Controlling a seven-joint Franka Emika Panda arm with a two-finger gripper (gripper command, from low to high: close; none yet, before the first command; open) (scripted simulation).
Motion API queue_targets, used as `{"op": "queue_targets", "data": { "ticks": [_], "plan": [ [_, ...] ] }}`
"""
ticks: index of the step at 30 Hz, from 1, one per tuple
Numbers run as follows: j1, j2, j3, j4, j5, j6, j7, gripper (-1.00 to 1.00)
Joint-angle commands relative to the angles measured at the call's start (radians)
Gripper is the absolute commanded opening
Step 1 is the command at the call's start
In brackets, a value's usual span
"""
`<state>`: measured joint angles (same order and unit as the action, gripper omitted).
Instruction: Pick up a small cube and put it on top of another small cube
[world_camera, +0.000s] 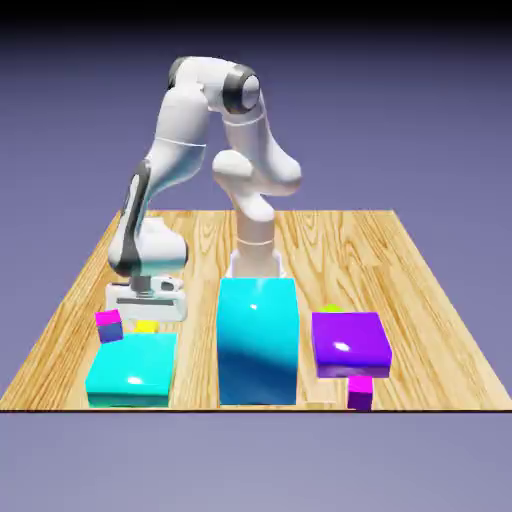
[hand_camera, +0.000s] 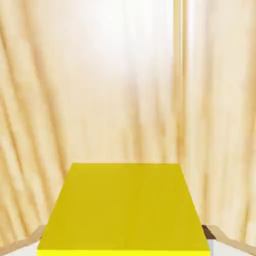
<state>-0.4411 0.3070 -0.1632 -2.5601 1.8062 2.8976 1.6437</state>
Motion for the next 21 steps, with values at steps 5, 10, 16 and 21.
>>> {"op": "queue_targets", "data": {
  "ticks": [5,10,16,21],
  "plan": [
    [-0.023,-0.159,0.014,-0.104,-0.217,0.031,0.198,-1.0],
    [0.023,-0.188,0.034,-0.039,-0.357,-0.051,0.101,-1.0],
    [0.195,-0.317,0.026,0.115,-0.618,-0.283,-0.11,-1.0],
    [0.342,-0.496,0.207,0.067,-0.825,-0.476,-0.184,-1.0]
  ]
}}
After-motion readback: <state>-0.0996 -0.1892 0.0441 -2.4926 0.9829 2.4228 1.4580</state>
